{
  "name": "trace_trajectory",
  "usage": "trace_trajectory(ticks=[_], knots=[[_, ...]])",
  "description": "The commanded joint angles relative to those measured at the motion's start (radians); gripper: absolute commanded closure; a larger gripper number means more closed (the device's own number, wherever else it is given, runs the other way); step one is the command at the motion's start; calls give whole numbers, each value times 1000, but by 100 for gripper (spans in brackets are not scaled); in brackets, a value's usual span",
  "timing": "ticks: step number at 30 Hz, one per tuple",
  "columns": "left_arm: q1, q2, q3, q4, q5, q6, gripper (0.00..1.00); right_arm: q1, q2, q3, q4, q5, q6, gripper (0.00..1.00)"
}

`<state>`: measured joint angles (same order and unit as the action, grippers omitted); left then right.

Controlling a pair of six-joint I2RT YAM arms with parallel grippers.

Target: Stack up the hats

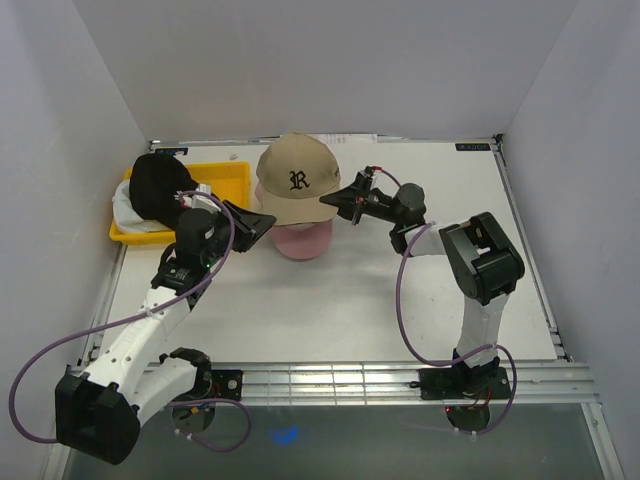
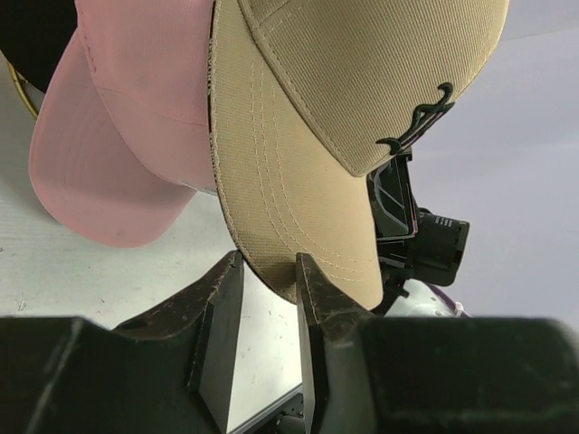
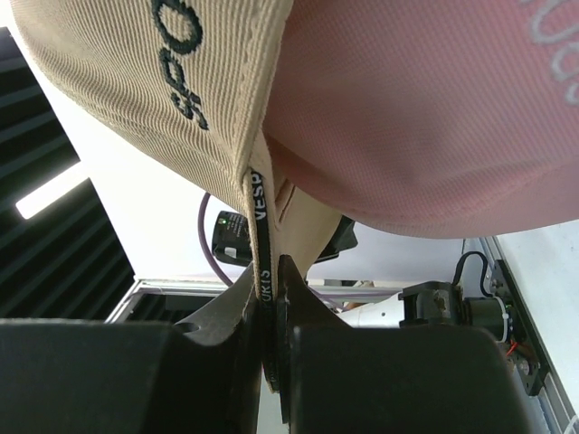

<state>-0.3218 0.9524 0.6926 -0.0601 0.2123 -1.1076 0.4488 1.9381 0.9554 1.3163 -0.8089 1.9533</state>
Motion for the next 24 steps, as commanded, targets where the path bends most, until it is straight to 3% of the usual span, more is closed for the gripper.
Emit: trace_trajectory(ticks=[1, 9, 16, 20, 24], knots=[[-3, -35, -15, 26, 12, 5, 63, 39, 16, -17, 230, -64, -48, 92], [-5, -49, -34, 13, 6, 12, 63, 54, 36, -44, 215, -92, -93, 92], [-3, -69, -56, 6, -2, 20, 50, 54, 44, -55, 178, -116, -140, 92], [-3, -67, -65, 6, -1, 23, 49, 54, 42, -60, 146, -122, -166, 92], [-3, -47, -73, 8, 4, 25, 57, 54, 58, -72, 152, -121, -165, 92]])
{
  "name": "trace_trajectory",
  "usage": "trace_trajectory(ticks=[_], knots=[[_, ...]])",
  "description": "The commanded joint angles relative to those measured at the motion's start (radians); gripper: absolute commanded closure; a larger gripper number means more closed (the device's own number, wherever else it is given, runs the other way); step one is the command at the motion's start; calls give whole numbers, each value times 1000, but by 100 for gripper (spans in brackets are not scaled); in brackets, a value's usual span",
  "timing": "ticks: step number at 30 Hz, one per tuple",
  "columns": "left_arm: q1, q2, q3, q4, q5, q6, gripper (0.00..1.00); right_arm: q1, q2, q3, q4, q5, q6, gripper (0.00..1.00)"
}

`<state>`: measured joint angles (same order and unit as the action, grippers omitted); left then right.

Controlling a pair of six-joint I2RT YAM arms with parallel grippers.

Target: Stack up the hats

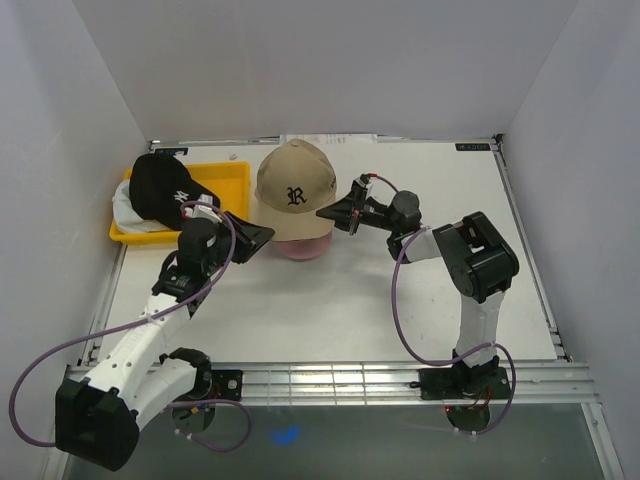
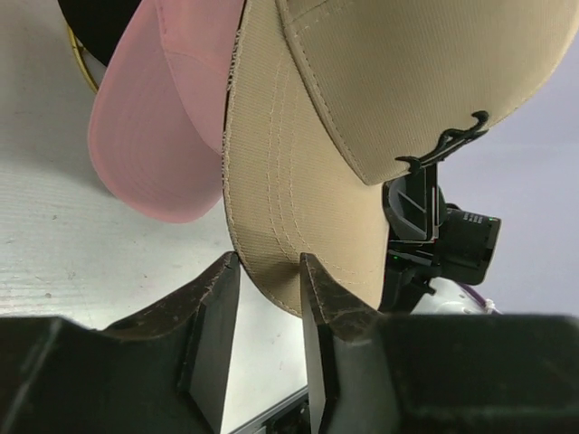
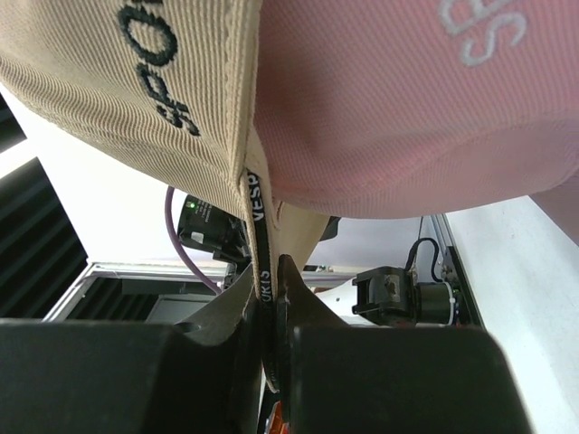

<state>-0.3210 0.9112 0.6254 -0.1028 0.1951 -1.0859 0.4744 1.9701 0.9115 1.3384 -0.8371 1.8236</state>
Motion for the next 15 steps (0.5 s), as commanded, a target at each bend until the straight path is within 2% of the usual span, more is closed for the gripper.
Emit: trace_trajectory(ticks=[1, 15], knots=[[-4, -5, -12, 51, 21, 3, 59, 29, 32, -29, 130, -92, -37, 92], [-6, 46, -81, 95, 32, -9, 82, 27, 64, -39, 81, -92, -81, 92]])
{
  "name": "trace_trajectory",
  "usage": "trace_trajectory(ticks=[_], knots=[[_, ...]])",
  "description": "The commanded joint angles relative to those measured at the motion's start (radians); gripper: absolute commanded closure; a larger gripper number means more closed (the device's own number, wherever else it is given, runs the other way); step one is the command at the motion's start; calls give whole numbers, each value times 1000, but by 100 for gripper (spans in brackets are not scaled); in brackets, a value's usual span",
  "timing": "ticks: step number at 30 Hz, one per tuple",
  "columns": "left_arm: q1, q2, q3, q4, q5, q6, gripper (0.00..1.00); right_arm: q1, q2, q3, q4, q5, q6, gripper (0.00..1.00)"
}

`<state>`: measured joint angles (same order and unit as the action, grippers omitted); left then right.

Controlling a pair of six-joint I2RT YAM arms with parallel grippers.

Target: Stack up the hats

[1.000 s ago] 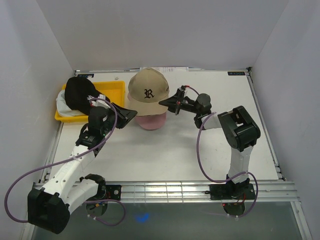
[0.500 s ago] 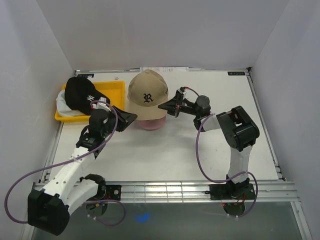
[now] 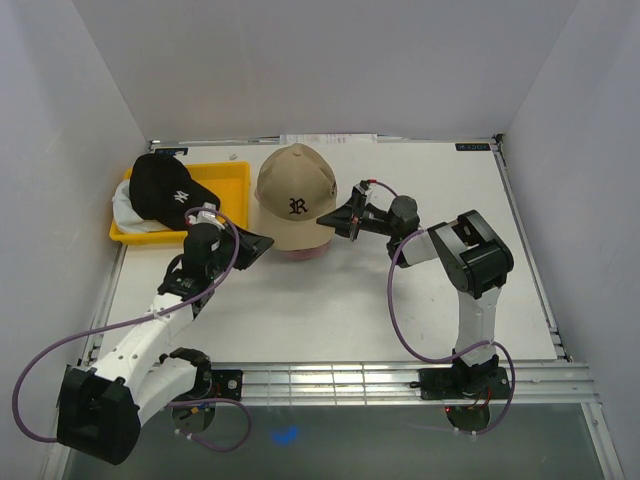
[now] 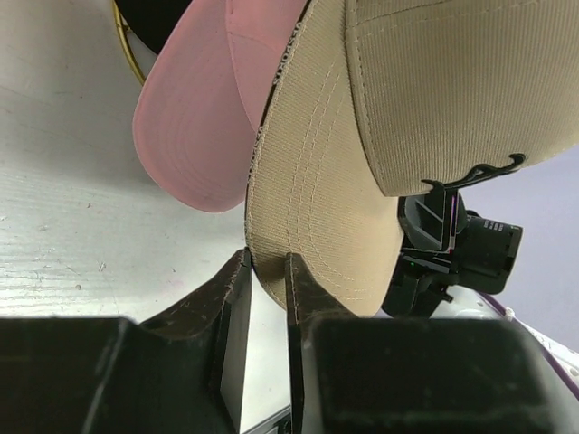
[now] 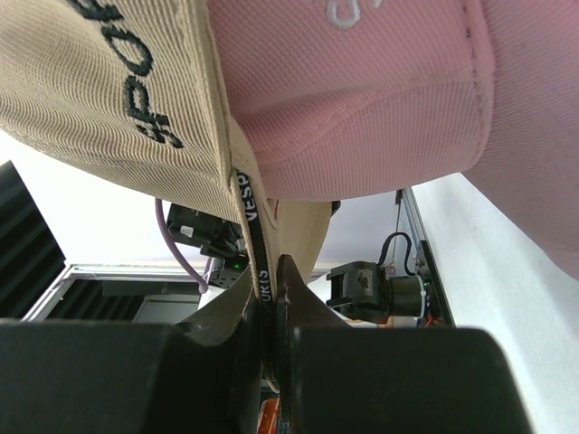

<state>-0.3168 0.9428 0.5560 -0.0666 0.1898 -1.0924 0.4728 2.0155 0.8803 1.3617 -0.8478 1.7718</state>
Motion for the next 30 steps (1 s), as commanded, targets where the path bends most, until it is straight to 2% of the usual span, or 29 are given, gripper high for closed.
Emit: trace_trajectory(ticks=[1, 3, 8, 13, 25, 30], knots=[[-10, 17, -14, 59, 37, -4, 83, 29, 14, -6, 48, -82, -41, 92], [-10, 25, -24, 57, 36, -6, 89, 30, 8, 0, 28, -85, -55, 90], [-10, 27, -45, 57, 24, -17, 100, 27, -23, 11, -48, -85, -115, 70], [-10, 19, -56, 90, 13, -27, 100, 27, -58, 19, -114, -85, -159, 59], [-10, 14, -39, 74, -18, -43, 100, 12, -127, -23, -133, -79, -183, 45], [-10, 28, -34, 88, -20, -55, 100, 12, -172, -38, -206, -80, -235, 43]])
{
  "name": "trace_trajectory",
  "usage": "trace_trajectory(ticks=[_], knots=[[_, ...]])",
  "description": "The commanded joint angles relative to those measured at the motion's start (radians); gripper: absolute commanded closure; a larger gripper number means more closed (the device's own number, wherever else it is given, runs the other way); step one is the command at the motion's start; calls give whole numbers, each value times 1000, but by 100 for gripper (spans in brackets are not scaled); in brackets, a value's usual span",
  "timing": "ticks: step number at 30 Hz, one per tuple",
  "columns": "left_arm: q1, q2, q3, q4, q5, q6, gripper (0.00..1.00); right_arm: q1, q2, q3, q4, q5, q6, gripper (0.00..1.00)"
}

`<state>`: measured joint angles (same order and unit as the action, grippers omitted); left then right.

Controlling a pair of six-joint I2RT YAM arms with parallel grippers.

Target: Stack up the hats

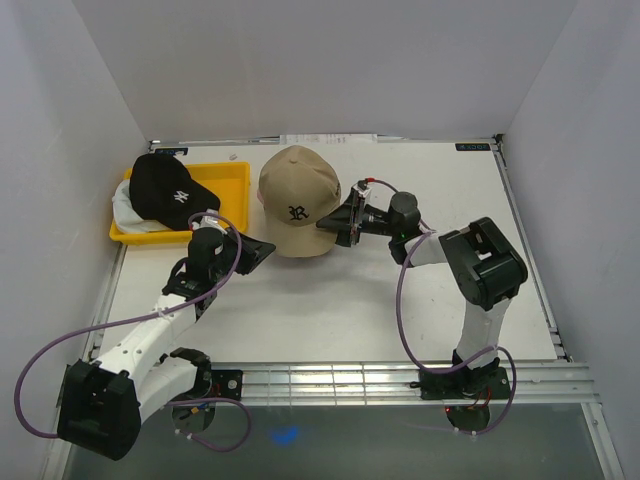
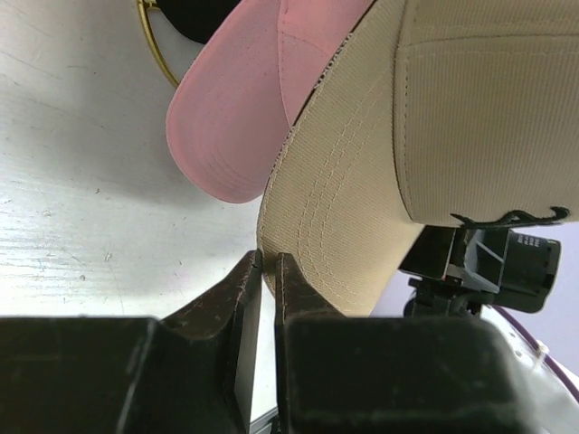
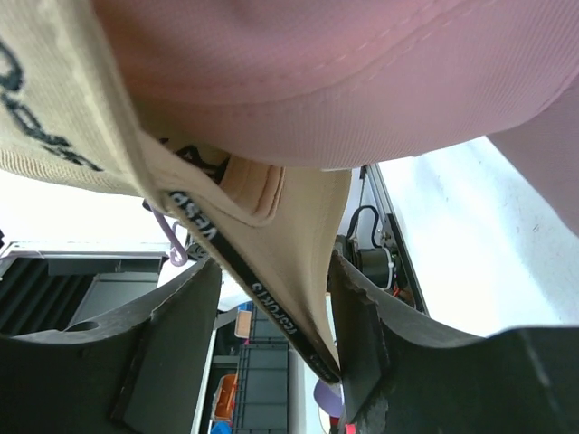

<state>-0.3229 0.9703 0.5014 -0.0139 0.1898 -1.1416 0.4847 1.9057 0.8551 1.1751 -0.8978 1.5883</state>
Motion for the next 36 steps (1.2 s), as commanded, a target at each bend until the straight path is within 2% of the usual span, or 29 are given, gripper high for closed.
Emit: trace_trajectory(ticks=[1, 8, 20, 23, 34, 36], knots=[[-4, 1, 22, 35, -20, -6, 100, 2, -68, -14, -61, -29, -65, 43], [-4, 1, 31, 35, -23, -7, 100, 2, -96, -18, -256, -18, -203, 42], [-4, -1, 28, 40, -21, -15, 100, 2, -108, -18, -377, -6, -306, 51], [-4, -1, 26, 40, -21, -15, 100, 2, -112, -2, -417, 3, -333, 56], [-4, 5, 26, 40, -20, -12, 100, 0, -108, 30, -453, 19, -337, 84], [-4, 8, 25, 40, -18, -12, 100, 0, -103, 42, -503, 19, -353, 88]])
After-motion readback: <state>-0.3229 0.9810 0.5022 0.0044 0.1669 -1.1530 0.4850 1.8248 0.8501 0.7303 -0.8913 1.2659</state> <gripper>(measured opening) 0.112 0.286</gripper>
